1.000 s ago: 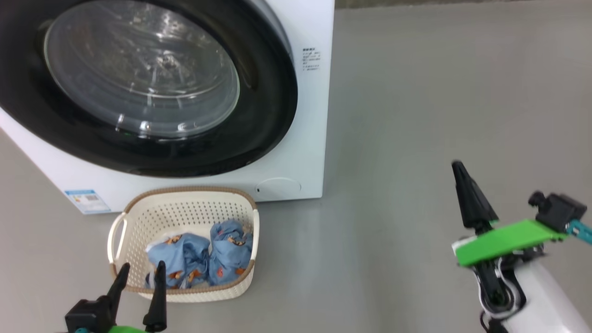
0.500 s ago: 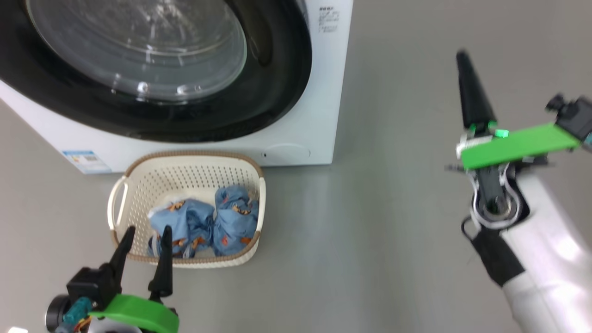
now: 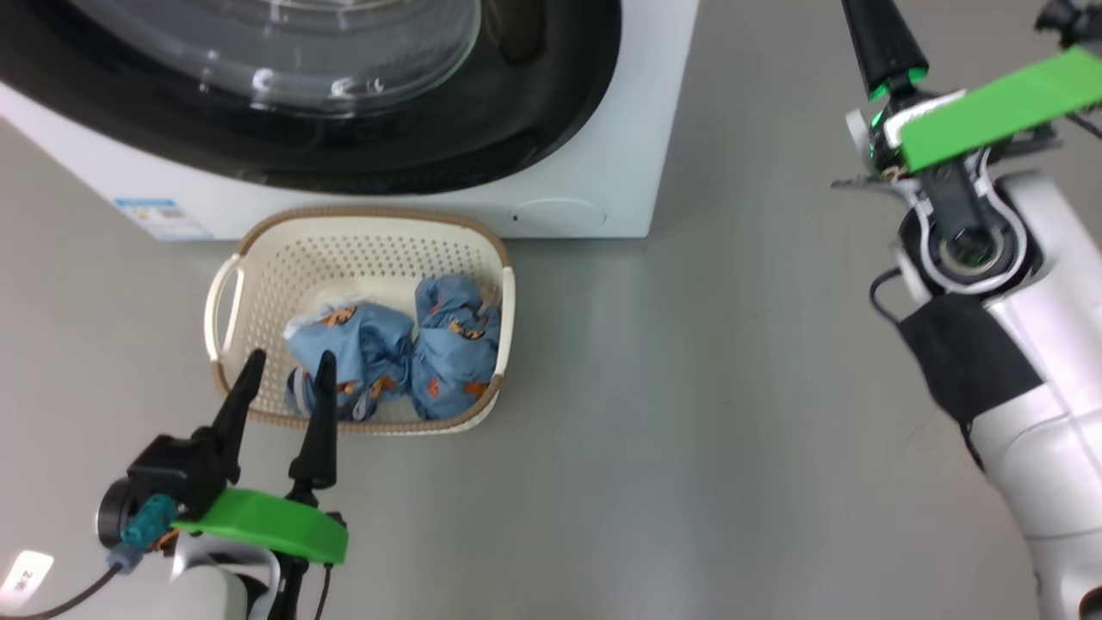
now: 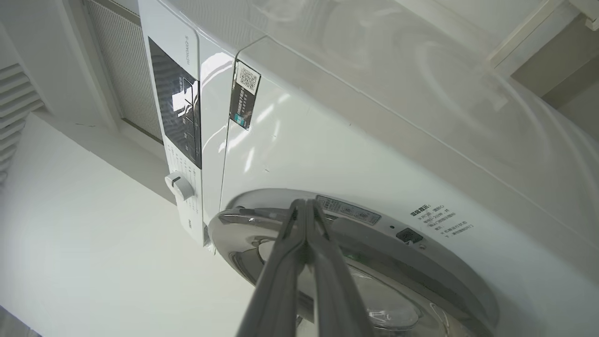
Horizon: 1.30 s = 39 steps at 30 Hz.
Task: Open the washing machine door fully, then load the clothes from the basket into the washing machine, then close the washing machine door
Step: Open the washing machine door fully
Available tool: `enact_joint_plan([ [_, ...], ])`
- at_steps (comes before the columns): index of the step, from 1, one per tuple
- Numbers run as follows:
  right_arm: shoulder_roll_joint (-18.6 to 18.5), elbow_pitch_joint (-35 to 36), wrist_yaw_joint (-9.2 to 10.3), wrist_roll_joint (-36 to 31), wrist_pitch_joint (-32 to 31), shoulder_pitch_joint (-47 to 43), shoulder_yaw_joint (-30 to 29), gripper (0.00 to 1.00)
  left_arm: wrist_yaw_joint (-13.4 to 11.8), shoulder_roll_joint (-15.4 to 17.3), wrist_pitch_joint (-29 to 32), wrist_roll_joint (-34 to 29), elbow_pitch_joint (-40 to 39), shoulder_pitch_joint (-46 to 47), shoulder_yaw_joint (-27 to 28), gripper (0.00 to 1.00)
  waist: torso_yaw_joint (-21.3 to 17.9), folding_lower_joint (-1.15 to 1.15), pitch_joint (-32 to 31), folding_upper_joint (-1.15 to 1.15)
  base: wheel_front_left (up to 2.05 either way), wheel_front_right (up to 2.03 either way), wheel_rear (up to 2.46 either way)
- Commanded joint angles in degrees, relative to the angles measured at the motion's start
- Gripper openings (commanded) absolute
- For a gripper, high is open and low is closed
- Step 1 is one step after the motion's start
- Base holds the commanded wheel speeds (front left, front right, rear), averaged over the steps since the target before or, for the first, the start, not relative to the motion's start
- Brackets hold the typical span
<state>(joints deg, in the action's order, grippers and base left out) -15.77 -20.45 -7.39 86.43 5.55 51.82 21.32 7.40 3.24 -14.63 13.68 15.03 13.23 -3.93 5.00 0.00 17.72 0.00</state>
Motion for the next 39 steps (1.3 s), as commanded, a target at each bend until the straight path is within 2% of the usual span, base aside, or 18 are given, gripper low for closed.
enact_joint_plan([
  [1, 0.25, 1.32, -0.1, 2.07, -1.98, 1.56, 0.45, 0.0, 0.09, 1.03, -0.37, 0.58, -1.57, 1.7, 1.5, 1.0, 1.48, 0.0, 1.73, 0.0, 0.0, 0.0, 0.0],
  [5, -0.8, -1.46, -0.1, 6.66, -10.51, 4.66, 0.21, 0.0, 0.09, 0.81, -0.37, 0.87, -1.8, 2.95, 0.76, 1.0, 2.75, 0.0, 3.59, 0.0, 0.0, 0.0, 0.0],
  [10, -1.01, -4.7, -0.1, 8.74, -17.49, 8.07, -0.53, 0.0, 0.09, 0.55, -0.37, 1.24, -2.22, 4.31, 0.15, 1.0, 3.93, 0.0, 5.63, 0.0, 0.0, 0.0, 0.0],
  [21, -0.98, -10.12, -0.1, 9.57, -26.91, 14.19, -2.52, 0.0, 0.09, 0.01, -0.37, 2.14, -3.05, 6.83, -2.0, 1.0, 6.38, 0.0, 9.33, 0.0, 0.0, 0.0, 0.0],
  [31, -1.06, -14.94, -0.1, 7.62, -31.15, 21.13, -3.2, 0.0, 0.09, -0.29, -0.37, 2.64, -4.16, 8.77, -3.95, 1.0, 9.28, 0.0, 12.86, 0.0, 0.0, 0.0, 0.0],
  [39, -0.95, -17.45, -0.1, 4.94, -31.8, 26.36, -2.52, 0.0, 0.09, -0.34, -0.37, 4.1, -5.09, 9.89, -5.07, 1.0, 10.96, 0.0, 15.41, 0.0, 0.0, 0.0, 0.0],
])
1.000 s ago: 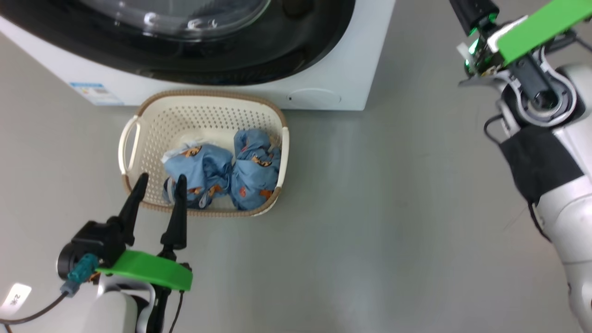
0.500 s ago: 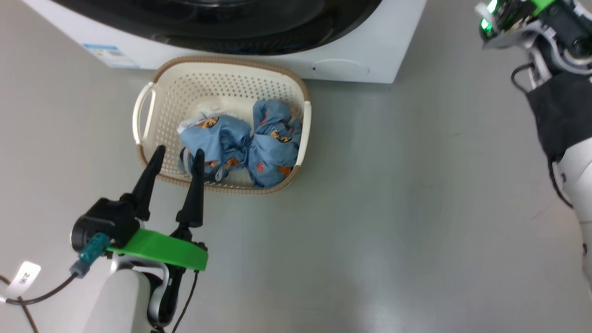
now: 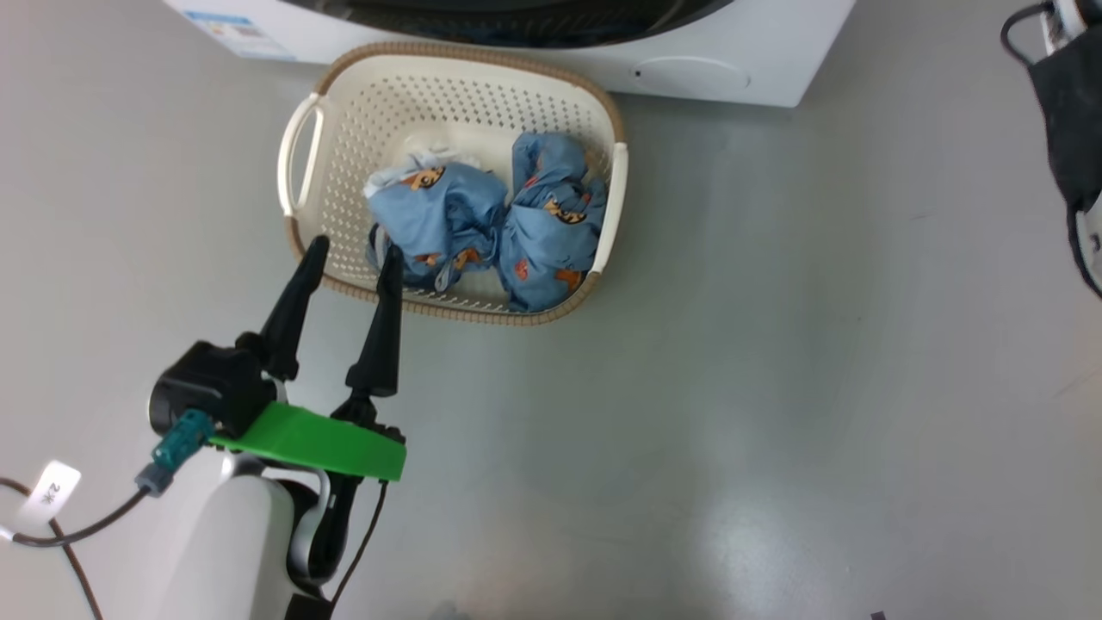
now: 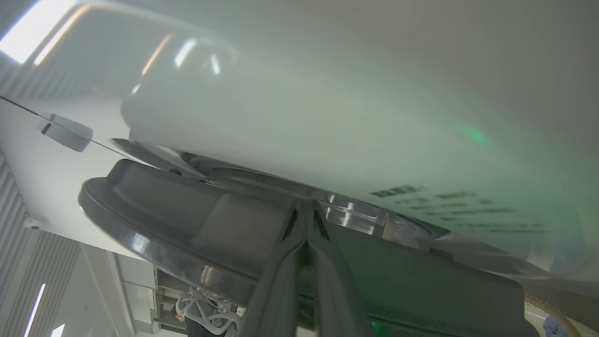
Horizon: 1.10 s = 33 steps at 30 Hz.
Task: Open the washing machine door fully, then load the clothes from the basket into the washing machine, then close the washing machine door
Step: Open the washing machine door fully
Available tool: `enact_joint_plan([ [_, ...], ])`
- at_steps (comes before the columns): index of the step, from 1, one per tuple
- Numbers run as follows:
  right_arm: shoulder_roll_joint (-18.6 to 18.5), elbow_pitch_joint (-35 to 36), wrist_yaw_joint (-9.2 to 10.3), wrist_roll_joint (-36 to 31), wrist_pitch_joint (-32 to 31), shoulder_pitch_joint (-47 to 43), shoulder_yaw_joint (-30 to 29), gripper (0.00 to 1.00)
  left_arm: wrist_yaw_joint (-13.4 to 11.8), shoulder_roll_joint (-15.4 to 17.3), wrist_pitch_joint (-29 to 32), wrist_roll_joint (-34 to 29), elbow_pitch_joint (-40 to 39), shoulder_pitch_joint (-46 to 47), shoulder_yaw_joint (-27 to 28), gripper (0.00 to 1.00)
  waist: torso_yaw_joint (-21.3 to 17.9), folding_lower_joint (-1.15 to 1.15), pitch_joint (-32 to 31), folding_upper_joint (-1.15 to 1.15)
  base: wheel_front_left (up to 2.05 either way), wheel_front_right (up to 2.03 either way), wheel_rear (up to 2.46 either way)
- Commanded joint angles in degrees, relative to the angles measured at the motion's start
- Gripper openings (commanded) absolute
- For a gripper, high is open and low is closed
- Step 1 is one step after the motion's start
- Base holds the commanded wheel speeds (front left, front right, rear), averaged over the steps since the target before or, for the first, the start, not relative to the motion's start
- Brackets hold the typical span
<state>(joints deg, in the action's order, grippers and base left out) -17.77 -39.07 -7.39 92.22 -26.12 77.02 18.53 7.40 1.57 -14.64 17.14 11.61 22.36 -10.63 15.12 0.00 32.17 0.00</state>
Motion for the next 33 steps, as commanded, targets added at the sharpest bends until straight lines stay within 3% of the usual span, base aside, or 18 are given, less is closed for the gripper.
enact_joint_plan([
  [1, 1.12, 0.97, -0.1, -1.04, -0.18, 1.58, 0.35, 0.0, 0.09, 1.33, -0.36, 0.77, -1.7, 0.9, 1.56, 1.0, 0.94, 0.0, 1.09, 0.0, 0.0, 0.0, 0.0],
  [10, 1.59, 0.84, -0.1, -2.84, -1.8, 1.85, 2.56, 0.0, 0.09, 1.32, -0.36, 1.58, -1.5, 1.51, 1.2, 1.0, 1.28, 0.0, 0.88, 0.0, 0.0, 0.0, 0.0],
  [33, 0.66, 5.96, -0.1, -3.62, -4.35, -7.84, 7.64, 0.0, 0.09, 1.31, -0.36, 0.8, -0.43, -0.38, 2.09, 1.0, 0.26, 0.0, -4.71, 0.0, 0.0, 0.0, 0.0],
])
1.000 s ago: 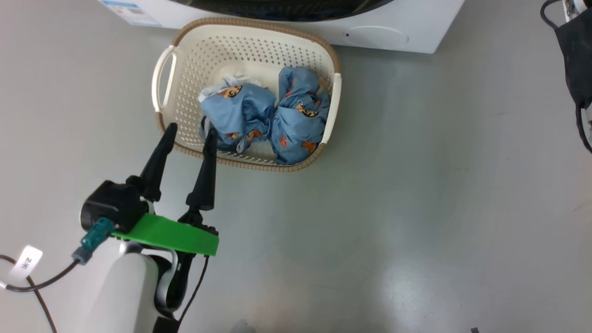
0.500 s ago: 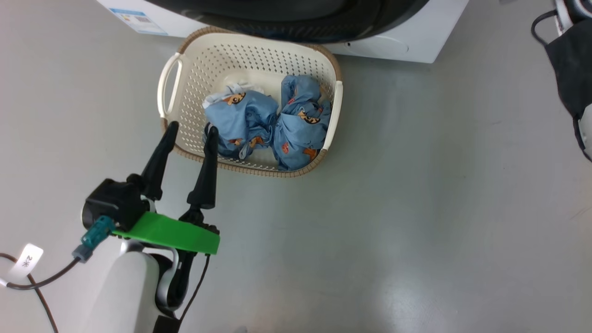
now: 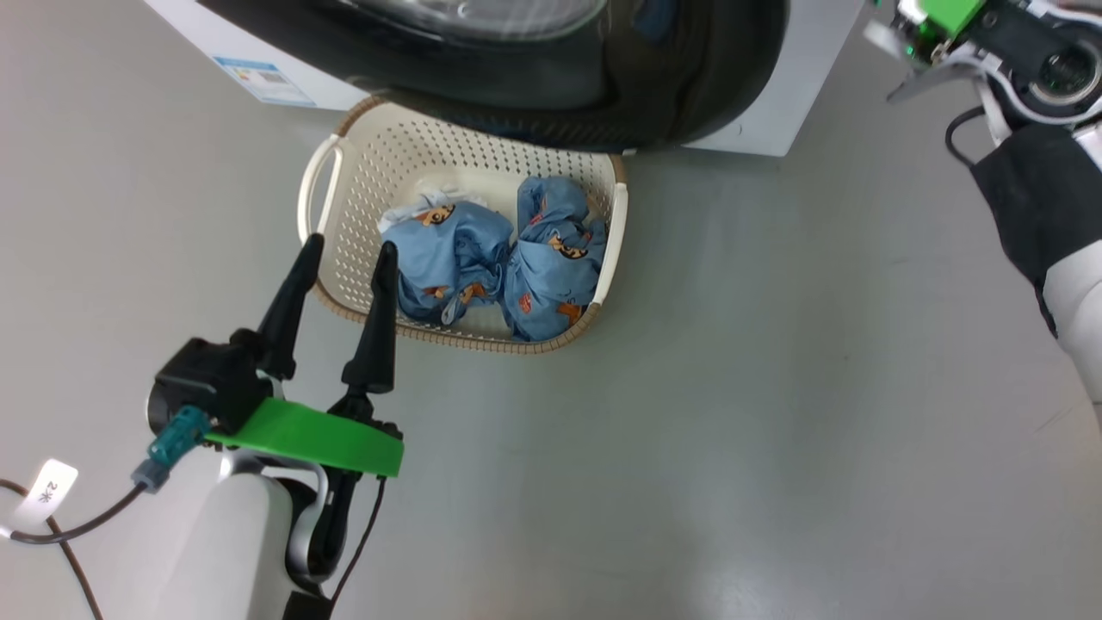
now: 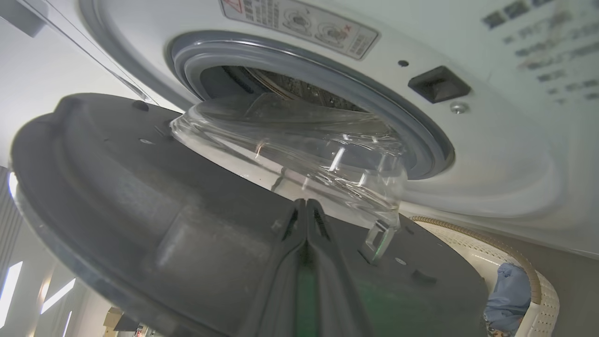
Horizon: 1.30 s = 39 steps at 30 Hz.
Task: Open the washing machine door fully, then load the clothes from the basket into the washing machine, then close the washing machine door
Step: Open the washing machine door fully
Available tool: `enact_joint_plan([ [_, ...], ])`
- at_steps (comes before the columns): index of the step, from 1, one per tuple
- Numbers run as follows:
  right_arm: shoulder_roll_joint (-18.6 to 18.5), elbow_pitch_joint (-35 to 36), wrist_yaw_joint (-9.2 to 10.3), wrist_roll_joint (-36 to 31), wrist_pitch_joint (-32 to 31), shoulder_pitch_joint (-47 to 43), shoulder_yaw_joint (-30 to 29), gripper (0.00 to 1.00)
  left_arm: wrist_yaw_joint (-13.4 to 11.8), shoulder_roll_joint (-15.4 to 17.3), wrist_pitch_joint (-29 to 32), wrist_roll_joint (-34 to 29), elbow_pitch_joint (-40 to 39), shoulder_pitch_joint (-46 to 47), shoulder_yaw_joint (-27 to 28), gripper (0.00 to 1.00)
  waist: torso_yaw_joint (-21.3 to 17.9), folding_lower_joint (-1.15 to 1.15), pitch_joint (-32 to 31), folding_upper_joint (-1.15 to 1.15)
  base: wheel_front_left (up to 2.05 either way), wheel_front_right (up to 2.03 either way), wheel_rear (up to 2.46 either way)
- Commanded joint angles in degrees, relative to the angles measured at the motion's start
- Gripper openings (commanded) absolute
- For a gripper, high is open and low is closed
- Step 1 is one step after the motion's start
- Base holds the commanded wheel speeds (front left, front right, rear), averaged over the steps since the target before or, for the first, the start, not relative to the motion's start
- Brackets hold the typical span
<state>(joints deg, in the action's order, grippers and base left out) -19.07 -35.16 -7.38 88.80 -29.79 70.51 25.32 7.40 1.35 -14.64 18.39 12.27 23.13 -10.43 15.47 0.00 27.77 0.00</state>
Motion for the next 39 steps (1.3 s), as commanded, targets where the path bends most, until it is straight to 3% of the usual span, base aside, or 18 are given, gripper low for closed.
enact_joint_plan([
  [1, 1.86, 2.35, -0.11, -0.29, -0.92, -1.7, 1.17, 0.0, 0.09, 1.53, -0.36, -0.47, -1.04, -1.28, 1.86, 1.0, -0.11, 0.0, -0.54, 0.0, 0.0, 0.0, 0.0],
  [12, 1.37, 5.37, -0.11, -0.26, -2.02, -7.07, 3.87, 0.0, 0.09, 1.53, -0.36, -1.39, -0.82, -4.12, 1.78, 1.0, -0.05, 0.0, -4.68, 0.0, 0.0, 0.0, 0.0],
  [39, 4.7, 13.2, -0.11, 1.23, -5.04, -19.75, 10.69, 0.0, 0.09, 1.53, -0.36, -2.42, 0.34, -11.01, 1.97, 1.0, 2.84, 0.0, -13.12, 0.0, 0.0, 0.0, 0.0],
])
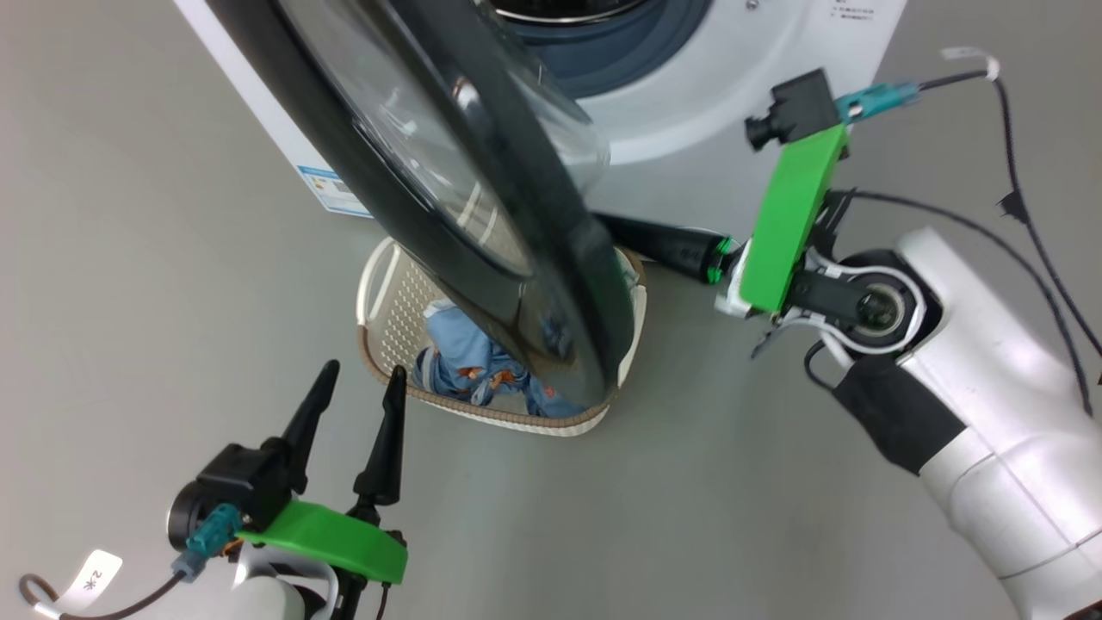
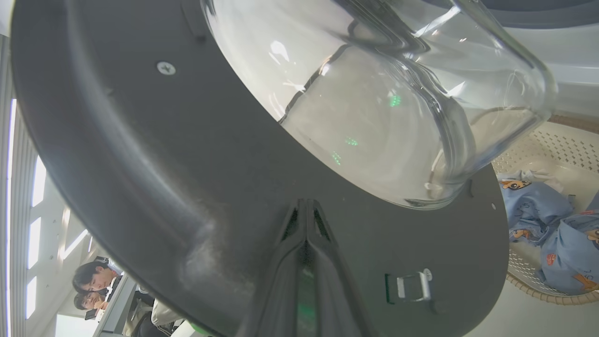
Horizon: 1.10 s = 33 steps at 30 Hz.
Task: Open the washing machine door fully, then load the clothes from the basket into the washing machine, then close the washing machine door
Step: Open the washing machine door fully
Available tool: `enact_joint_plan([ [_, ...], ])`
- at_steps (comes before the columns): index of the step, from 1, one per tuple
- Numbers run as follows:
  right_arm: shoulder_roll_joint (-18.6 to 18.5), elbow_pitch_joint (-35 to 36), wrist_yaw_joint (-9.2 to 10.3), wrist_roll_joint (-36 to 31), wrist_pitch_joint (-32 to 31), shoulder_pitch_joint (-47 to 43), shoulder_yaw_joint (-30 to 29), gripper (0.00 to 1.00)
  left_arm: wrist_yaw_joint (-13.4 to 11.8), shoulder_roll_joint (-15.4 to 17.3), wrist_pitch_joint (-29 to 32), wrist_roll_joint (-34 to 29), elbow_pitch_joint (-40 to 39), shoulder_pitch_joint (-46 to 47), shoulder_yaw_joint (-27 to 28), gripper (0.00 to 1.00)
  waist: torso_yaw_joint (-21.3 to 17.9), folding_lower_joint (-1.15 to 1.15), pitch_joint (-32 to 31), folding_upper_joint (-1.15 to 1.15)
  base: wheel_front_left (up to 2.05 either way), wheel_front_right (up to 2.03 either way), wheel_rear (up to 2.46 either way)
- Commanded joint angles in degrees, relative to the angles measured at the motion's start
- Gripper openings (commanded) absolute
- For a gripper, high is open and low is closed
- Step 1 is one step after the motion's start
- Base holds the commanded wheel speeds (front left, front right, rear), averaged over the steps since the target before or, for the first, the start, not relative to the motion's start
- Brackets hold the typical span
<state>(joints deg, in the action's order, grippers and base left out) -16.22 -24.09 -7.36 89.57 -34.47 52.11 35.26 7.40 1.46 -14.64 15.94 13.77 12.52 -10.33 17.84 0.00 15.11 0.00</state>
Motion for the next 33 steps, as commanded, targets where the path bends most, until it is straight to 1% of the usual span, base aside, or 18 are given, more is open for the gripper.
enact_joint_plan([
  [1, 2.01, 2.36, -0.13, 0.46, -0.47, -1.61, 0.97, 0.0, 0.09, 1.42, -0.36, 0.05, -1.16, -0.52, 1.81, 1.0, 0.72, 0.0, -0.7, 0.0, 0.0, 0.0, 0.0],
  [10, 4.17, 3.95, -0.13, 0.64, -1.67, -3.37, 2.97, 0.0, 0.09, 1.42, -0.36, 0.05, -1.38, -1.31, 1.81, 1.0, 2.46, 0.0, -1.63, 0.0, 0.0, 0.0, 0.0],
  [19, 5.89, 4.62, -0.13, 0.06, -2.14, -3.65, 4.62, 0.0, 0.09, 1.42, -0.36, -0.01, -1.75, -1.14, 2.11, 1.0, 3.19, 0.0, -1.42, 0.0, 0.0, 0.0, 0.0],
  [22, 5.88, 4.63, -0.13, -0.01, -2.15, -3.68, 4.75, 0.0, 0.09, 1.42, -0.36, -0.07, -1.71, -0.99, 2.33, 1.0, 3.16, 0.0, -1.46, 0.0, 0.0, 0.0, 0.0],
  [27, 4.76, 4.0, -0.13, -0.79, -0.72, -4.04, 4.28, 0.0, 0.09, 1.42, -0.36, -0.23, -1.48, -0.94, 2.71, 1.0, 2.57, 0.0, -1.88, 0.0, 0.0, 0.0, 0.0],
  [28, 4.49, 3.88, -0.13, -1.0, -0.3, -4.23, 4.23, 0.19, 0.09, 1.45, -0.36, -0.25, -1.37, -0.93, 2.75, 1.0, 2.33, 0.0, -2.06, 0.0, 0.0, 0.0, 0.0],
  [29, 4.19, 3.79, -0.13, -1.25, 0.2, -4.44, 4.17, 0.41, 0.09, 1.57, -0.36, -0.25, -1.24, -0.92, 2.69, 1.0, 2.09, 0.0, -2.19, 0.0, 0.0, 0.0, 0.0],
  [30, 3.91, 3.72, -0.13, -1.52, 0.72, -4.66, 4.18, 0.88, 0.09, 1.77, -0.36, -0.26, -1.1, -0.93, 2.73, 1.0, 1.73, 0.0, -2.34, 0.0, 0.0, 0.0, 0.0],
  [31, 3.61, 3.69, -0.13, -1.73, 1.19, -4.97, 4.22, 1.0, 0.09, 1.94, -0.36, -0.23, -0.97, -0.94, 2.8, 1.0, 1.38, 0.0, -2.5, 0.0, 0.0, 0.0, 0.0],
  [33, 3.25, 3.68, -0.13, -1.84, 1.72, -5.34, 4.15, 1.0, 0.09, 2.1, -0.36, -0.18, -0.83, -0.9, 2.77, 1.0, 1.12, 0.0, -2.64, 0.0, 0.0, 0.0, 0.0],
])
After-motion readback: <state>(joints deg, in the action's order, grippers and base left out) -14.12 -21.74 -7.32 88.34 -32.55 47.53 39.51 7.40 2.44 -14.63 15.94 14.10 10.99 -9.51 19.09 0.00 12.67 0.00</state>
